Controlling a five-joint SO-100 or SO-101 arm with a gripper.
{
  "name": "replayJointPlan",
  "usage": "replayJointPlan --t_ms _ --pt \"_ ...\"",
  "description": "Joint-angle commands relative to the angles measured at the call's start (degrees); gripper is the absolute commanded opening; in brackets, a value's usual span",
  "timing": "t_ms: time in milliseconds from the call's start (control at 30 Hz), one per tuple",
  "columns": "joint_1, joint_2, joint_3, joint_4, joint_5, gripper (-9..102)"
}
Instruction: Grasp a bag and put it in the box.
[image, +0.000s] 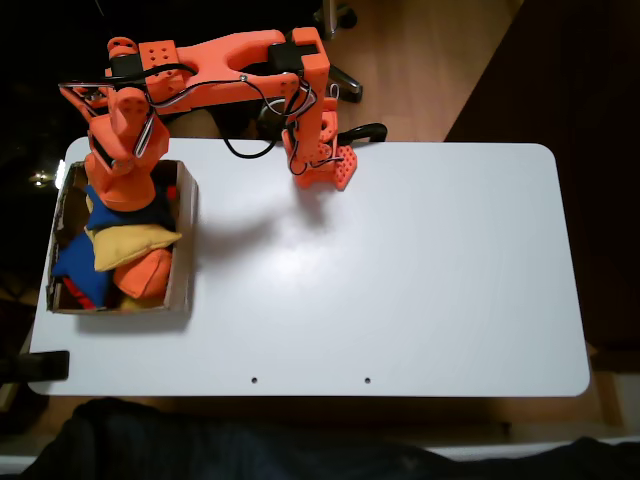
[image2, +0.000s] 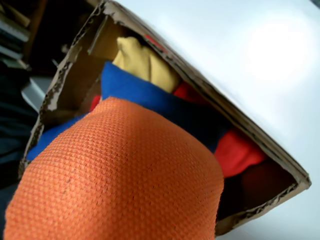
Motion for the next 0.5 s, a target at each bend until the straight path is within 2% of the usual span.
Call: replayJointPlan --t_ms 0,333,467 --pt "0.8 0.3 -2.0 -0.1 -1.1 2" --pt "1.0 -3.6 -2.6 0.2 -3.5 6" --pt "1.0 -4.5 -2.6 0.3 -3.8 13"
